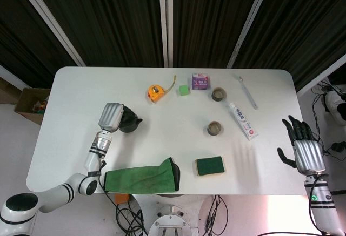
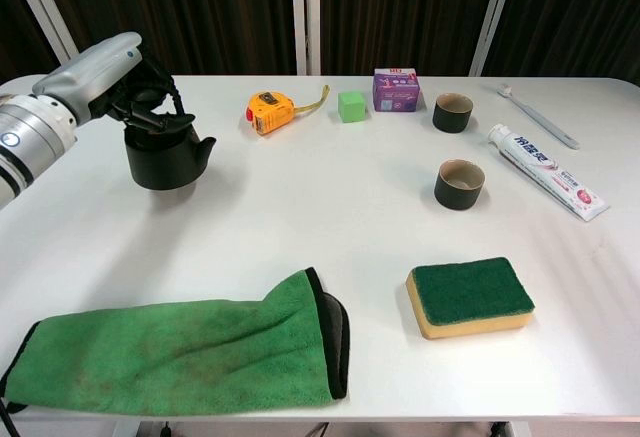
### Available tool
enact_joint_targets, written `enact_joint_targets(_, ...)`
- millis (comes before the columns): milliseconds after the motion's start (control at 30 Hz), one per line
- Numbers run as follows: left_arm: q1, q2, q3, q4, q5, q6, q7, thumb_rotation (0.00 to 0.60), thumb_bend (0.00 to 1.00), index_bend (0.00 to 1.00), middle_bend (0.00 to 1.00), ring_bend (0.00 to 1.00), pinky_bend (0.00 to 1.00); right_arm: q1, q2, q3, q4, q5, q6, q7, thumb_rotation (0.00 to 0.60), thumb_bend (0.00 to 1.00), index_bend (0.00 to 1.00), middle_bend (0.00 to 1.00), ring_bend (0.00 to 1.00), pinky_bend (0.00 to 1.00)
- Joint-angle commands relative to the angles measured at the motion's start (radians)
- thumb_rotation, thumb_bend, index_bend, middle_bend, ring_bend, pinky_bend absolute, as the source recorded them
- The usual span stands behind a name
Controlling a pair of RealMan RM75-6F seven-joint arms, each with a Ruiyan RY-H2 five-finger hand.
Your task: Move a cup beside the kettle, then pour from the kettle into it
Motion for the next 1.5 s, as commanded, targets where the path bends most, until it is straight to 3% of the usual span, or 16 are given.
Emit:
enact_joint_targets(33, 0.001, 0.0, 0.0, -0.001, 0.0, 0.002, 0.0, 0.6, 0.31, 1.0, 1.0, 1.0, 0.71, 0.003, -0.002, -0.002, 0.003, 0.002, -0.007, 0.0, 0.6, 0.32, 0.0, 0.0, 0.0, 0.0)
enact_joint_targets(200, 0.002, 0.001, 0.0, -0.004, 0.001, 0.005, 0.002, 0.6, 0.31, 1.0, 1.0, 1.0, 0.71, 0.016, -0.012, -0.001, -0.005, 0.019, -0.035, -0.045, 0.6, 0.32, 0.0, 0.0, 0.0, 0.0)
enact_joint_targets(367, -0.001, 0.004, -0.003, -0.008, 0.001, 0.004, 0.004, 0.6, 0.3, 1.0, 1.0, 1.0, 0.71, 0.058, -0.02, 0.007, -0.094, 0.115, -0.133, -0.245, 0.6, 0.33, 0.0, 0.0, 0.0, 0.0)
enact_joint_targets(567, -0.002, 0.005, -0.004, -0.012, -0.001, 0.001, 0.005, 0.6, 0.31, 1.0, 1.0, 1.0, 0.71, 0.193, -0.043, 0.069, -0.173, 0.234, -0.276, -0.47, 0.6, 0.33, 0.0, 0.0, 0.0, 0.0)
enact_joint_targets(800, -0.008, 0.003, -0.012, -0.006, -0.004, -0.002, -0.003, 0.6, 0.31, 1.0, 1.0, 1.0, 0.71, 0.372, -0.136, 0.11, -0.119, 0.422, -0.455, -0.65, 0.6, 0.32, 0.0, 0.0, 0.0, 0.0)
enact_joint_targets(1100, -0.008, 0.002, -0.013, 0.014, -0.01, -0.009, -0.016, 0.6, 0.31, 1.0, 1.0, 1.0, 0.71, 0.498, -0.248, 0.087, -0.002, 0.592, -0.535, -0.731, 0.6, 0.32, 0.0, 0.0, 0.0, 0.0)
enact_joint_targets(1500, -0.009, 0.005, -0.012, 0.019, -0.01, -0.013, -0.022, 0.6, 0.3, 1.0, 1.0, 1.0, 0.71, 0.586, -0.347, 0.063, 0.122, 0.683, -0.56, -0.727, 0.6, 0.32, 0.0, 0.0, 0.0, 0.0)
